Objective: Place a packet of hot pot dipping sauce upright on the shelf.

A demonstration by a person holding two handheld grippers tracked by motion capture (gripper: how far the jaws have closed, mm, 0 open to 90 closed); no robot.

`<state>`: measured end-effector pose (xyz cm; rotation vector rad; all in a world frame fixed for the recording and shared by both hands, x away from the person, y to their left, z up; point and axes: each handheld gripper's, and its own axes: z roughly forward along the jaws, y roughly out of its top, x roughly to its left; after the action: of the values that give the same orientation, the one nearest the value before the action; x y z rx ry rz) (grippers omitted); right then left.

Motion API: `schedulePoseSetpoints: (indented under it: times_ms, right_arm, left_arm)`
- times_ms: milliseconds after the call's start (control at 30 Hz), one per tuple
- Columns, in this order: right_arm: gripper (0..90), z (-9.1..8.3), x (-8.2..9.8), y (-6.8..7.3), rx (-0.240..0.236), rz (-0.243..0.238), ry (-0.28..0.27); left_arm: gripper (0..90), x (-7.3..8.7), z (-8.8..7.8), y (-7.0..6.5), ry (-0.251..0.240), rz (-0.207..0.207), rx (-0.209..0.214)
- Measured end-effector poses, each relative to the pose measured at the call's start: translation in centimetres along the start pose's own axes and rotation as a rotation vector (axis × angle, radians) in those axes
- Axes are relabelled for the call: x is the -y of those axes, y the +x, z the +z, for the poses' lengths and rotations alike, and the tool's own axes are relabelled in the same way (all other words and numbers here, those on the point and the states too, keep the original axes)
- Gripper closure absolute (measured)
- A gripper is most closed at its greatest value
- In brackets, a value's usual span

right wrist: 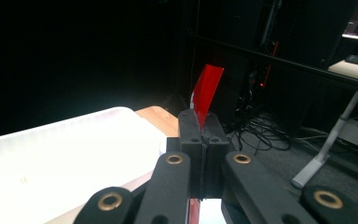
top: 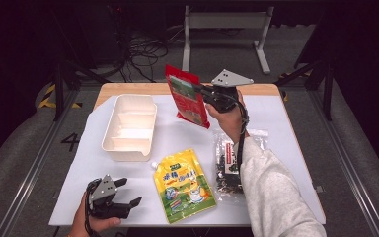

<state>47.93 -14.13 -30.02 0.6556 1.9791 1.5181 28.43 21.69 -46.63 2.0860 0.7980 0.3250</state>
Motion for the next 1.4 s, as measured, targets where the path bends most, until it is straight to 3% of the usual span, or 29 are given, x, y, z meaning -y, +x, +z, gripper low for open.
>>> schedulePoseSetpoints:
  times_ms: [567, 1000, 1400]
  right_arm:
    - [89.7, 1.7, -2.2, 0.1, -0.054, -0.010, -0.039]
    - [89.8, 4.1, -3.8, 1.3, -0.112, -0.007, -0.058]
    - [89.8, 7.5, -5.4, 2.6, -0.168, -0.021, -0.064]
  left_arm:
    - [18.7, 1.1, -1.2, 0.0, -0.009, -0.040, -0.029]
    - [18.6, 1.9, -2.4, -0.2, -0.025, -0.062, -0.064]
    - [18.6, 2.7, -3.4, -0.5, -0.023, -0.092, -0.088]
